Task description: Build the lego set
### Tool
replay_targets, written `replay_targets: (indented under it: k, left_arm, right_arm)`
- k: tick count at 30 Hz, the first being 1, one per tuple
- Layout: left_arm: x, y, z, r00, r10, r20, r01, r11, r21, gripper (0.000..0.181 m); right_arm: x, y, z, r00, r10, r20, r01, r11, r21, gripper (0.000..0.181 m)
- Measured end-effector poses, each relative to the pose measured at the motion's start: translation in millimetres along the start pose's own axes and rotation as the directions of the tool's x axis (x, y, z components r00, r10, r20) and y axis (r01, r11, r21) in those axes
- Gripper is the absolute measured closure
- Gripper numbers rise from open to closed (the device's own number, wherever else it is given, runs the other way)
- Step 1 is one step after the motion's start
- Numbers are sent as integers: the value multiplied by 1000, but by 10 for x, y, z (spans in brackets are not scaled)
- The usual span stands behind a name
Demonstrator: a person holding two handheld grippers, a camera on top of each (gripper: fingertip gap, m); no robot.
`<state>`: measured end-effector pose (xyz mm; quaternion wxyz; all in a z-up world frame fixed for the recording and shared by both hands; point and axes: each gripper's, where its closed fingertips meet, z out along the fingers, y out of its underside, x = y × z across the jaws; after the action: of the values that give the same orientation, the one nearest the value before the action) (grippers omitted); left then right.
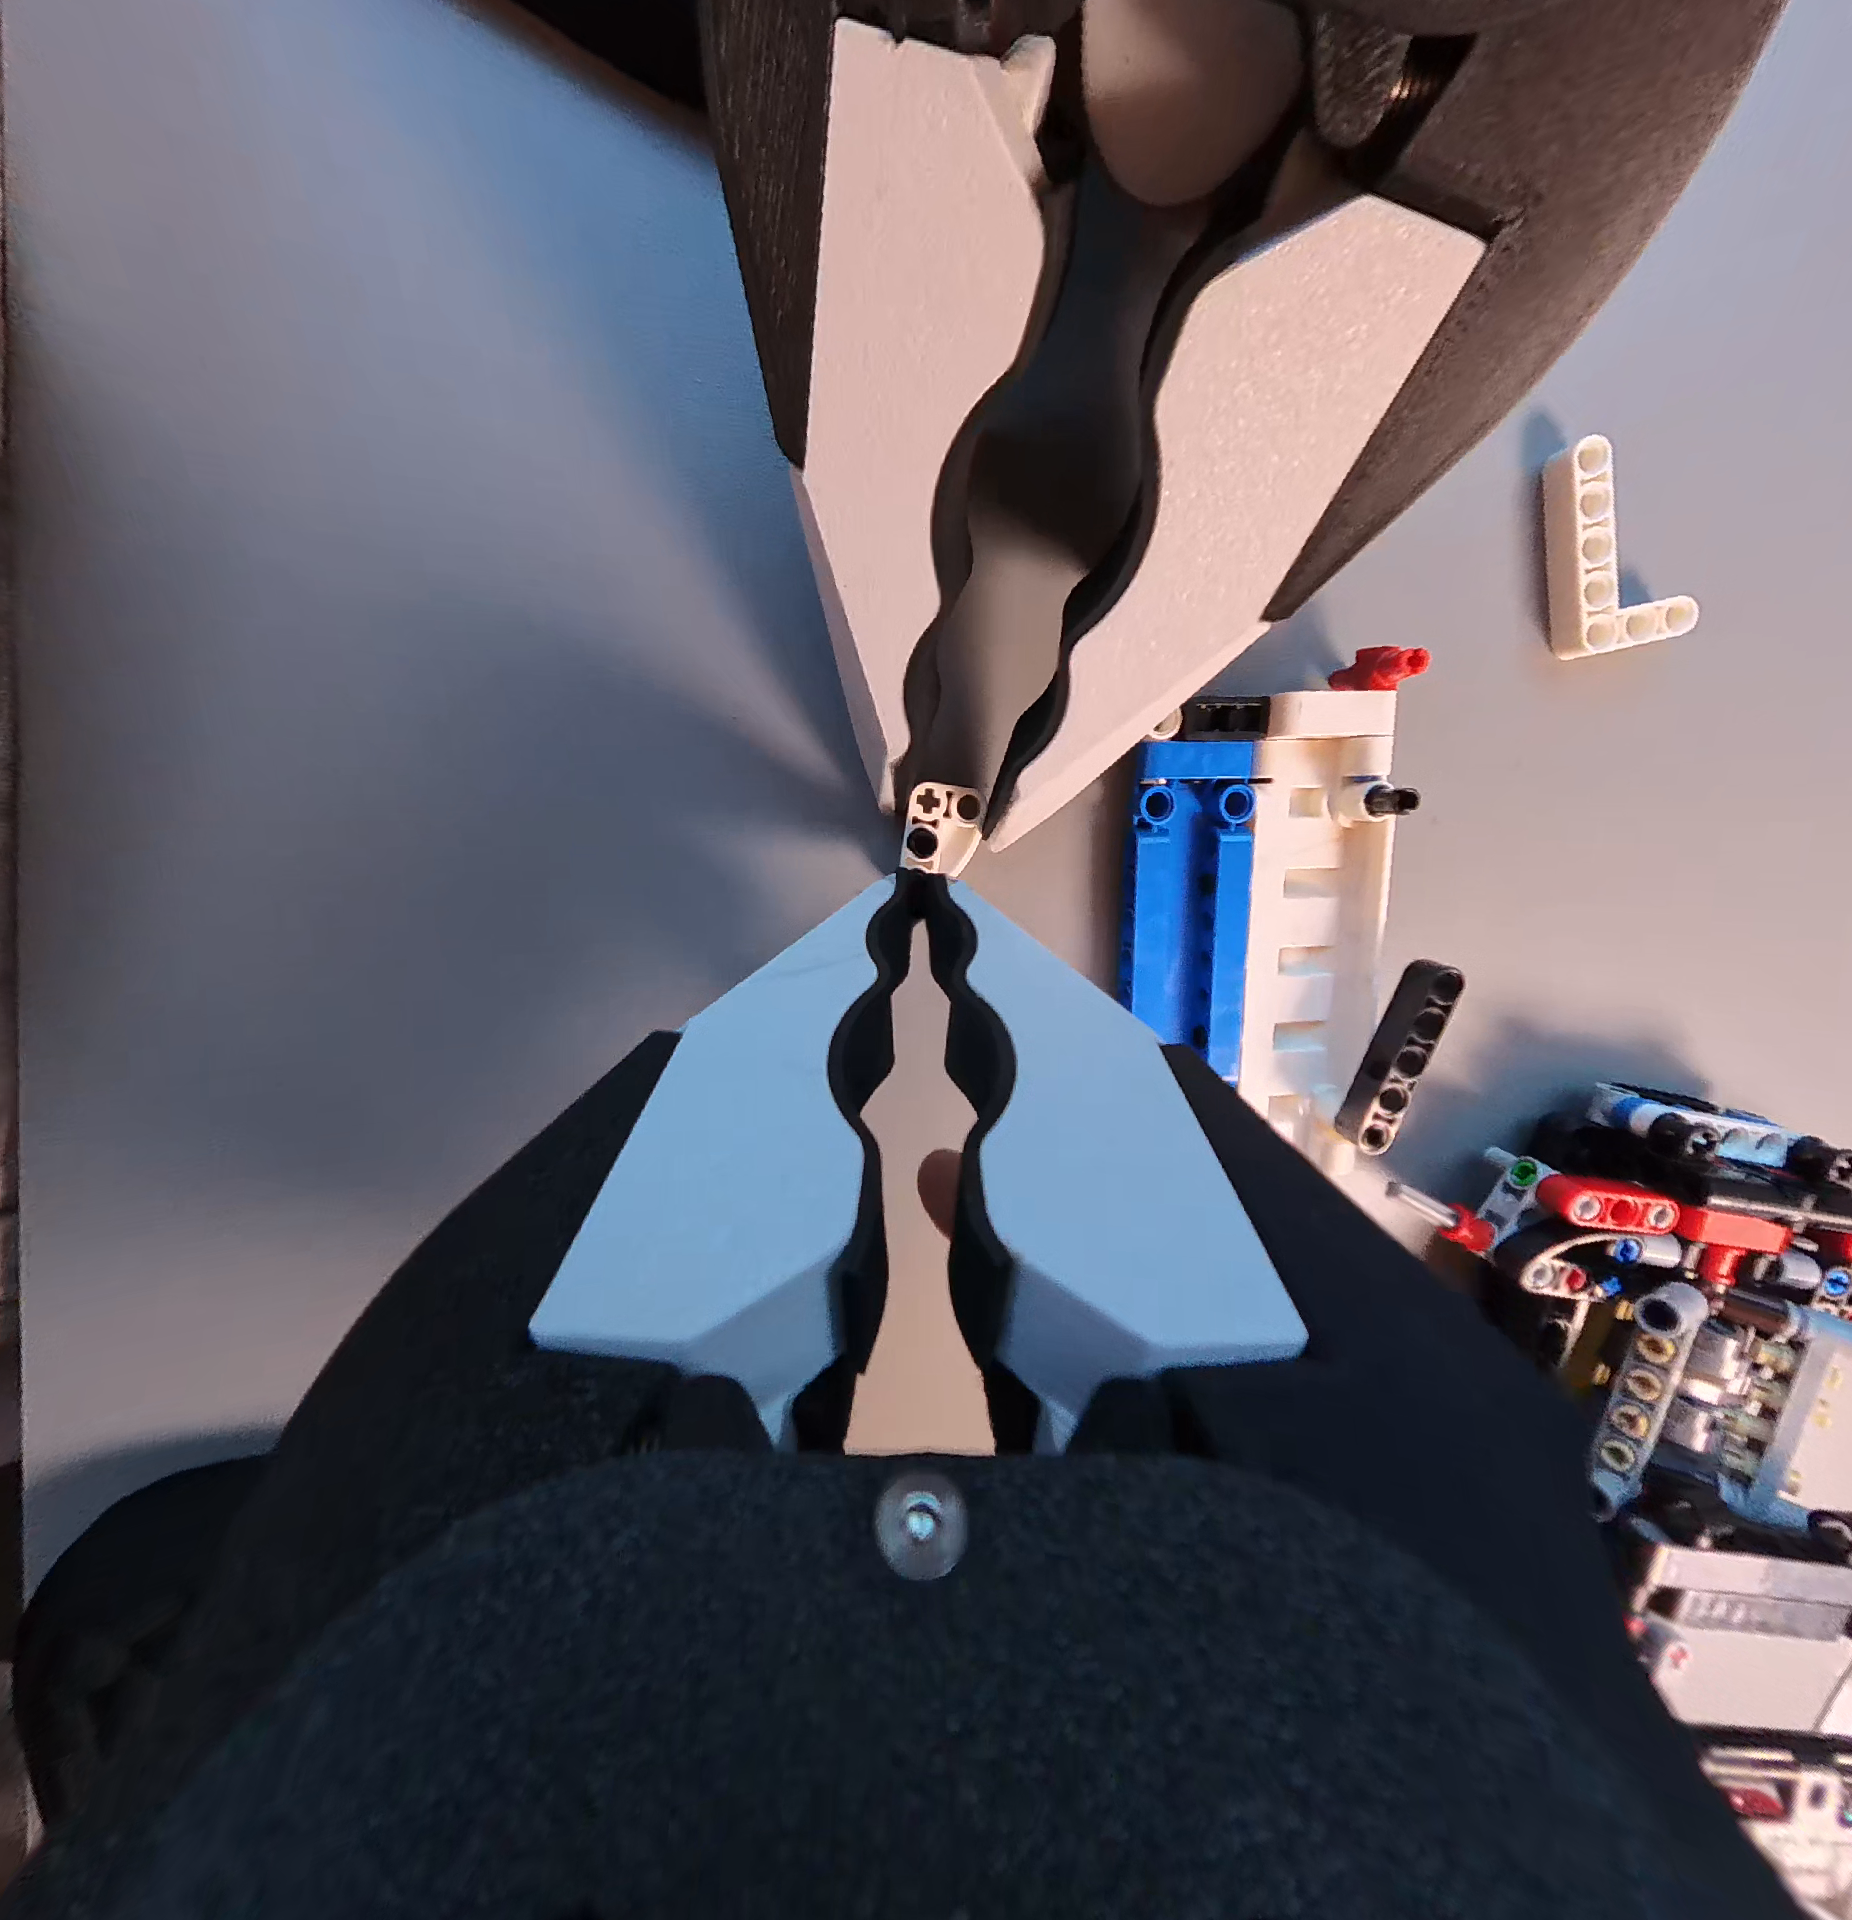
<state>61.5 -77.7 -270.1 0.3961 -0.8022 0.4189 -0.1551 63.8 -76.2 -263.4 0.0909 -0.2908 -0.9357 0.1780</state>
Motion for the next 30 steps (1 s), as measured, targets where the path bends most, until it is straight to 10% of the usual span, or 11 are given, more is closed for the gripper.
replay_targets:
  k: [13,30]
  left_arm:
    - [5,-2,-4,1000,5,4,-5,1000,2,167]
    - [-135,-26,-58,994,-78,80,75,997,37,168]
  right_arm:
    - [34,138,-179,978,200,-56,-178,947,266,152]
    - [611,22,-760,869,434,-239,-106,634,766,158]
